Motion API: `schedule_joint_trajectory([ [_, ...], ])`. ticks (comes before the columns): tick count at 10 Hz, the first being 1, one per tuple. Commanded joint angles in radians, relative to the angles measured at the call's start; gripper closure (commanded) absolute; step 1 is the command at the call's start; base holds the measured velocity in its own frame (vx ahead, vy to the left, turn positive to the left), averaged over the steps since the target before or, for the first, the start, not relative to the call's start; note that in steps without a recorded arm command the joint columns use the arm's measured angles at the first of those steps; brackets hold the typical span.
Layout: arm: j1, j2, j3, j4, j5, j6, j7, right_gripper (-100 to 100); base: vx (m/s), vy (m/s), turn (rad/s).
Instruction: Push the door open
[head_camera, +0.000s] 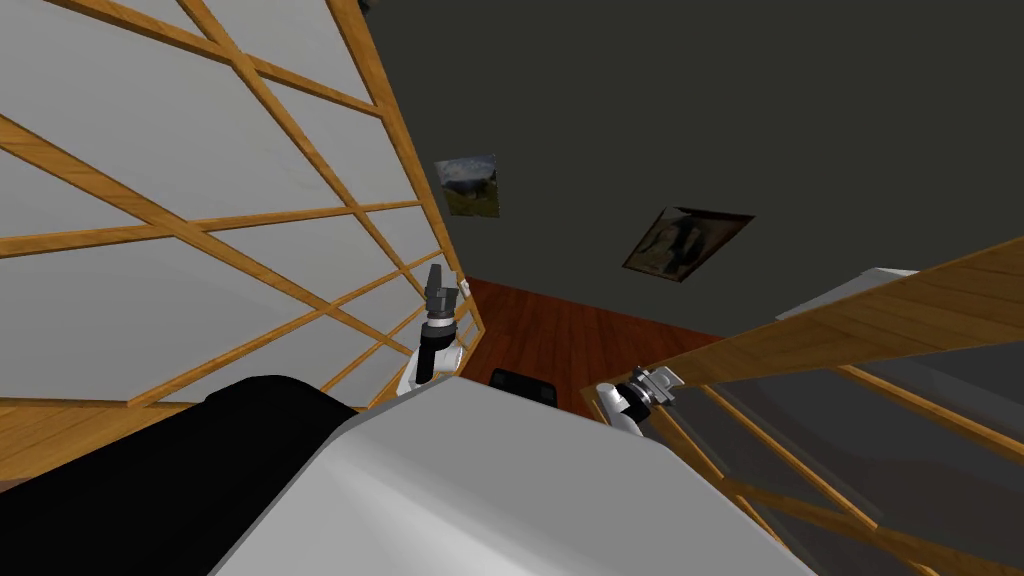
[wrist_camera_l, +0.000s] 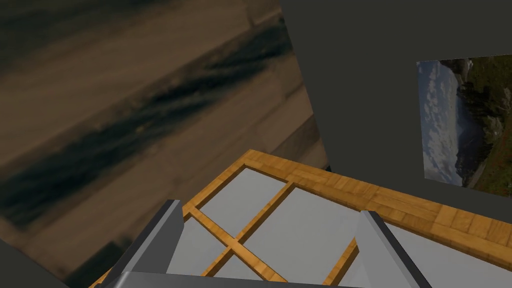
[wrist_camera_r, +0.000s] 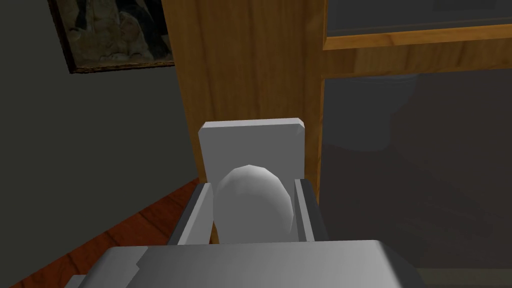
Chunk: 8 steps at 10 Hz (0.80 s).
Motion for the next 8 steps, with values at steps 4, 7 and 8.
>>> schedule_joint_trajectory([
  [4, -0.011, -0.031, -0.043, 0.047, -0.033, -0.021, -0.001, 100, 0.168, -0.077, -0.051],
  [7, -0.008, -0.038, -0.059, 0.05, -0.045, -0.024, 0.001, 100, 0.15, -0.06, -0.043],
  [8, -0.001, -0.031, -0.058, 0.028, -0.044, -0.016, 0.011, 100, 0.049, -0.018, -0.018],
])
